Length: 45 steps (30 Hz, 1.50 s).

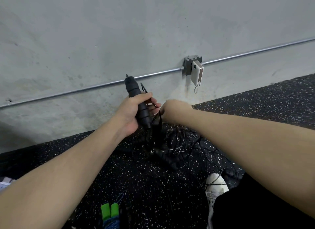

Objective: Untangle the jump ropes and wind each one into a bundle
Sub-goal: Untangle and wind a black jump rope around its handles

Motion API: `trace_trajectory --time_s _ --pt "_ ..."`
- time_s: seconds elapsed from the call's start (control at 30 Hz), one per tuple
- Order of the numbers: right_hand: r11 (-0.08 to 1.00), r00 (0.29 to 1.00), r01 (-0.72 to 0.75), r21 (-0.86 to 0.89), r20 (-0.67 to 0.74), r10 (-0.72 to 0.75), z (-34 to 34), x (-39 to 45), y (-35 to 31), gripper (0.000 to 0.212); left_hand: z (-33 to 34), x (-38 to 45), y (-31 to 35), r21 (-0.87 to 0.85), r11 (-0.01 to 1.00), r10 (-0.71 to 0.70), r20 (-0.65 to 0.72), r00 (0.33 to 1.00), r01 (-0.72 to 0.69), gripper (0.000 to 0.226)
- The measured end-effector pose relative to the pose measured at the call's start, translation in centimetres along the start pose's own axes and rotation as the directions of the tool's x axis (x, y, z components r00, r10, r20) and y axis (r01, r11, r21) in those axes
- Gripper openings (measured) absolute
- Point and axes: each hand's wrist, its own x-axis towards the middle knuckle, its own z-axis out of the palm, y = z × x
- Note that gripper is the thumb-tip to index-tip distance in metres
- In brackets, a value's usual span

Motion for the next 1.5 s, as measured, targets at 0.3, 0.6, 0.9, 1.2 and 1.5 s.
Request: trace_trajectory --time_s 0.3,0.6,0.9,1.2,1.5 --pt "0.91 0.873 0.171 0.379 0.37 -0.318 0.4 -0.9 2.3 0.043 -1.0 0.0 0.9 -0.14 0.99 0.012 -0.079 0.997 -0.023 0.005" --pt "0.904 0.937 0.312 0.292 0.065 -0.345 1.3 0.0 0.8 0.025 -0.7 0.4 1.9 -0.26 0.958 0.078 -0.165 0.983 -0.119 0.009" --pt "0.923 0.972 0.18 0.341 -0.206 -0.114 -1.8 0.5 2.0 0.031 -1.6 0.6 -1.1 -0.002 0.995 0.1 -0.148 0.984 -0.101 0.062" --pt "0.815 0.973 0.162 0.557 -0.226 -0.038 -2.0 0.2 2.5 0.023 -0.7 0.7 -4.4 0.291 0.953 0.159 -0.224 0.962 -0.09 0.03" --pt "0.748 0.941 0.24 0.619 -0.338 -0.022 -2.8 -0.6 2.0 0.025 -0.9 1.2 -4.8 0.66 0.751 0.066 -0.1 0.993 0.016 0.016"
